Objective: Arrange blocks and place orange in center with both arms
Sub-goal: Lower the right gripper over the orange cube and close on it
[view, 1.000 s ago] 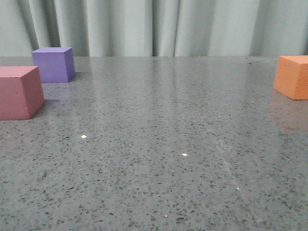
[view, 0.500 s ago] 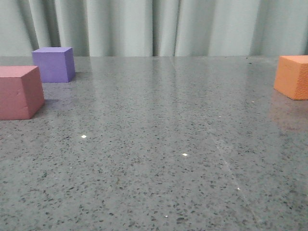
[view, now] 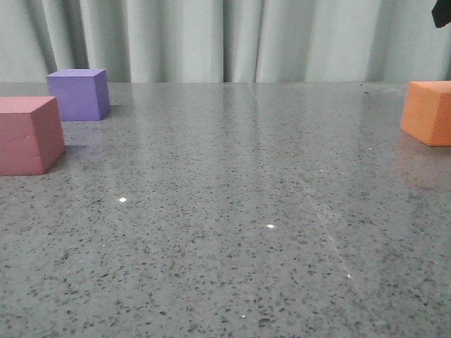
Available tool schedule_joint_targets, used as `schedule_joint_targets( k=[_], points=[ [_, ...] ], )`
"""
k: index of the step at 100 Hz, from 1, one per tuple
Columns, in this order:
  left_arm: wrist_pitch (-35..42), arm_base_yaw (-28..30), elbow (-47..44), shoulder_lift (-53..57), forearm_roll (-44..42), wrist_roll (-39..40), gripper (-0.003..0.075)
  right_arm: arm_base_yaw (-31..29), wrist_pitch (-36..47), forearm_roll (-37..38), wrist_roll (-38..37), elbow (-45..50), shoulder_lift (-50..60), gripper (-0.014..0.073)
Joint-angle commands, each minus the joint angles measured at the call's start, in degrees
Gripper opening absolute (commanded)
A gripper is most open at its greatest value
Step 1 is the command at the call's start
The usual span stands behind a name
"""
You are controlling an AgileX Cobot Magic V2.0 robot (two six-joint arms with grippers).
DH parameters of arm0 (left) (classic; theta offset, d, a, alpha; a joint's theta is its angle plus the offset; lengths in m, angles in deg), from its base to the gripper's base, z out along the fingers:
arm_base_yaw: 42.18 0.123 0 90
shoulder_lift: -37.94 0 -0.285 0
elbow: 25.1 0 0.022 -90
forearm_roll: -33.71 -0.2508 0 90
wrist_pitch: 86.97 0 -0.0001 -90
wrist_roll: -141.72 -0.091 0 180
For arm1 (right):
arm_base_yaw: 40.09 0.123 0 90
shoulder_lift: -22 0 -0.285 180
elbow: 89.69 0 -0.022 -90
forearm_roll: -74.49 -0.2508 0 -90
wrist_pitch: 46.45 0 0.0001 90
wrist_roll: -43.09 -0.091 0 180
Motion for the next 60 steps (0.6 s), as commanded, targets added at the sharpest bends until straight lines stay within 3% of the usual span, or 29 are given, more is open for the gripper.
schedule_joint_targets(
  k=[1,24,60],
  points=[
    [4.78,0.06,-3.03,1.95,0.48,0.26,-0.0019,-0.22,2.52,1.56,0.42,-4.02,-1.56,0.0635],
    [4.78,0.06,-3.03,1.95,0.48,0.26,-0.0019,-0.22,-0.98,2.21,0.42,-9.18,-8.29,0.0635],
    [4.78,0.06,-3.03,1.95,0.48,0.26,-0.0019,-0.22,-2.56,2.14,0.42,-9.28,-15.09,0.0635]
  ],
)
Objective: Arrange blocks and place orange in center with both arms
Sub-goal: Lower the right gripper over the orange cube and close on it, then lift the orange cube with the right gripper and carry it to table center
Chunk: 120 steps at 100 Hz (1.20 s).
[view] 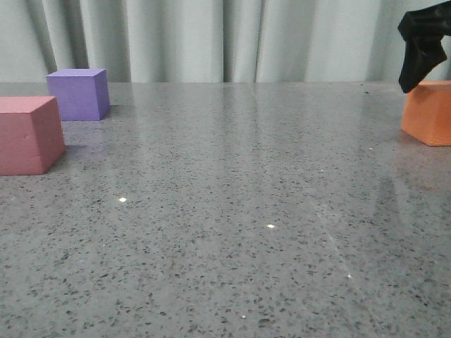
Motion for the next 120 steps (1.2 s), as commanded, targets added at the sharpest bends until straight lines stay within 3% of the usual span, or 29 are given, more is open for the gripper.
schedule_joint_targets(
  k=[1,27,49,56,72,89,106,120],
  points=[
    [4.78,0.06,-3.03,1.95,0.48,0.26,-0.0019,-0.22,2.05,0.82,0.42,-2.04,0.7,0.0635],
    [4.78,0.06,-3.03,1.95,0.48,0.26,-0.0019,-0.22,0.47,-0.67,0.42,-2.04,-1.51,0.0615],
    [4.78,0.06,-3.03,1.95,0.48,0.26,-0.0019,-0.22,0.21,-4.12,0.25,-2.09,-1.46,0.0357],
    [4.78,0.06,-3.03,1.95,0.48,0.26,-0.0019,-0.22,-0.05,-5.33,0.25,-2.09,-1.41,0.0319],
    [4.78,0.06,-3.03,1.95,0.48,0.26,-0.0019,1.07,-4.5,-8.32,0.25,-5.18,-1.34,0.0319],
    [4.78,0.06,-3.03,1.95,0.48,0.26,-0.0019,7.99,-8.63,-9.13,-0.7,-12.07,-1.34,0.0321],
    [4.78,0.06,-3.03,1.95,0.48,0.26,-0.0019,15.54,-8.62,-8.75,-8.55,-18.82,-2.25,0.0321],
    [4.78,0.06,-3.03,1.95,0.48,0.26,-0.0019,20.47,-11.09,-3.64,-16.88,-24.37,-6.05,0.0321]
  ],
)
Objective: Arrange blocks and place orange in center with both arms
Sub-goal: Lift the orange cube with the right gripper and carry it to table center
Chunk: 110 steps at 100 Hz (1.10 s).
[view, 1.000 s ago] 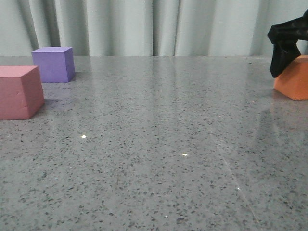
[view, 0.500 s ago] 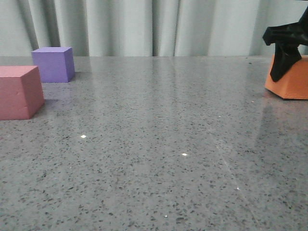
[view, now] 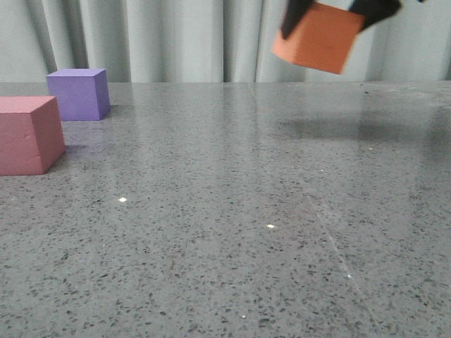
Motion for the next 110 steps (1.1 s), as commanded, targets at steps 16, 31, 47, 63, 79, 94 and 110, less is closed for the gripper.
schedule_joint_targets(
  k=[16,31,47,63,79,94,110],
  points=[
    [4.78,0.06,-3.03,1.95,0.48,0.26,-0.0019,8.06,-4.59,13.16,-15.31,-11.47,-6.38,0.0321],
    [4.78,0.06,-3.03,1.95,0.48,0.26,-0.0019,12.51,-7.53,18.72,-22.05,-16.75,-11.05,0.0321],
    [4.78,0.06,-3.03,1.95,0.48,0.26,-0.0019,15.23,-8.79,20.59,-25.57,-19.68,-14.74,0.0321],
    [4.78,0.06,-3.03,1.95,0.48,0.26,-0.0019,16.53,-8.86,21.58,-28.0,-21.21,-16.71,0.0321],
    [4.78,0.06,-3.03,1.95,0.48,0.26,-0.0019,17.11,-9.18,23.17,-29.86,-21.97,-18.18,0.0321],
    [4.78,0.06,-3.03,1.95,0.48,0.26,-0.0019,17.11,-9.36,22.97,-30.16,-22.1,-19.39,0.0321],
    [4.78,0.06,-3.03,1.95,0.48,0.26,-0.0019,17.57,-8.83,22.89,-30.16,-22.1,-19.63,0.0326]
  ],
)
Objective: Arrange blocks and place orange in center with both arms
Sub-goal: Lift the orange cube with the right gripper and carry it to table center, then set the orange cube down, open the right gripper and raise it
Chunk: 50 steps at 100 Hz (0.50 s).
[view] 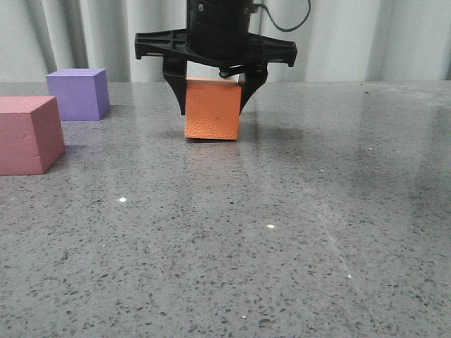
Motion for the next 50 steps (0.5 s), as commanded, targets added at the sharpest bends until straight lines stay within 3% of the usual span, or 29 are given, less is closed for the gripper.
schedule_joint_targets(
  k=[1,26,50],
  points=[
    [4.78,0.06,-3.03,1.95,0.36,0.26,-0.0019,0.19,1.85,1.57,-0.04,-1.76,3.21,0.0331],
    [4.78,0.06,-3.03,1.95,0.36,0.26,-0.0019,0.77,2.82,1.52,0.01,-1.76,3.21,0.0549],
    [4.78,0.06,-3.03,1.95,0.36,0.26,-0.0019,0.83,1.32,1.52,1.72,-2.55,3.79,0.0574]
  ],
)
